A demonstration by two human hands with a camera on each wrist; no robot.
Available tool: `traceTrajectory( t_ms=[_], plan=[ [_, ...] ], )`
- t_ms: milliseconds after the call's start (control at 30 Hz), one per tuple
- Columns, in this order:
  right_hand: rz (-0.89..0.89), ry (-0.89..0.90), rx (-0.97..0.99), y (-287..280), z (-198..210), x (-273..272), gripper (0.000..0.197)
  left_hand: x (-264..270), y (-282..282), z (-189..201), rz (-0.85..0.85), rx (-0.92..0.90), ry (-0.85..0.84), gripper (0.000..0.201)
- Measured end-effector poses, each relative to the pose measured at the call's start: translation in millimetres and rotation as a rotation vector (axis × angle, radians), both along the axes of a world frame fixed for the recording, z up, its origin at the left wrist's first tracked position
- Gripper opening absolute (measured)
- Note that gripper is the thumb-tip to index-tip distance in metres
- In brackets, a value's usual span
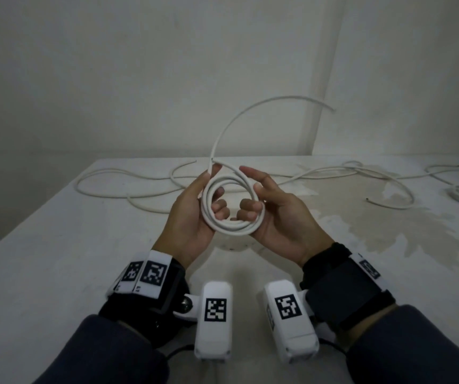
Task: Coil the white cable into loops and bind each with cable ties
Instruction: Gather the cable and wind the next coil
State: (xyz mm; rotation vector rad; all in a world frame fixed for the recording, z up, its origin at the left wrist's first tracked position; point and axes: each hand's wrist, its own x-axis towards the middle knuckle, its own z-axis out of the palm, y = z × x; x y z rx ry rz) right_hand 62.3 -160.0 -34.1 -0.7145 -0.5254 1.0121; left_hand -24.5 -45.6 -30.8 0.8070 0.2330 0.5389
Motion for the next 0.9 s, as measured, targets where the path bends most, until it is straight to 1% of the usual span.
traceTrajectory(
  t_ms=[100, 267, 433, 567, 633, 733, 900],
  plan=[
    [-0.011, 0.009, 0.012, -0.3, 0.1, 0.0, 0.027, -2.4, -0.4, 1.2, -0.058, -0.045, -0.008, 0.023],
    [-0.023, 0.004, 0.023, 0.6, -2.1, 0.2, 0.021, -3.4, -1.5, 1.7, -0.112, -0.05, 0.004, 0.024],
    [-0.042, 0.045, -0.02, 2.2, -4.4, 0.4, 0.024, -2.6, 0.3, -0.4, -0.097, -0.015, 0.019, 0.02],
    [-0.059, 0.069, -0.034, 0.1, -4.7, 0.8, 0.027, -2.0, 0.5, 0.9, -0.131, -0.059, 0.016, 0.024],
    [-0.076, 0.006, -0.059, 1.0, -4.9, -0.2, 0.029, -3.0, 1.6, 1.9, -0.154, -0.071, 0.027, 0.028],
    [-0.149, -0.109, -0.092, 3.9, -4.9, -2.5, 0.033, -2.1, 1.6, 3.3, -0.173, -0.046, 0.065, 0.03],
    [-0.189, -0.164, -0.109, 5.1, -6.2, -2.5, 0.034, -0.6, -0.6, 4.7, -0.159, 0.012, 0.104, 0.024]
  ],
)
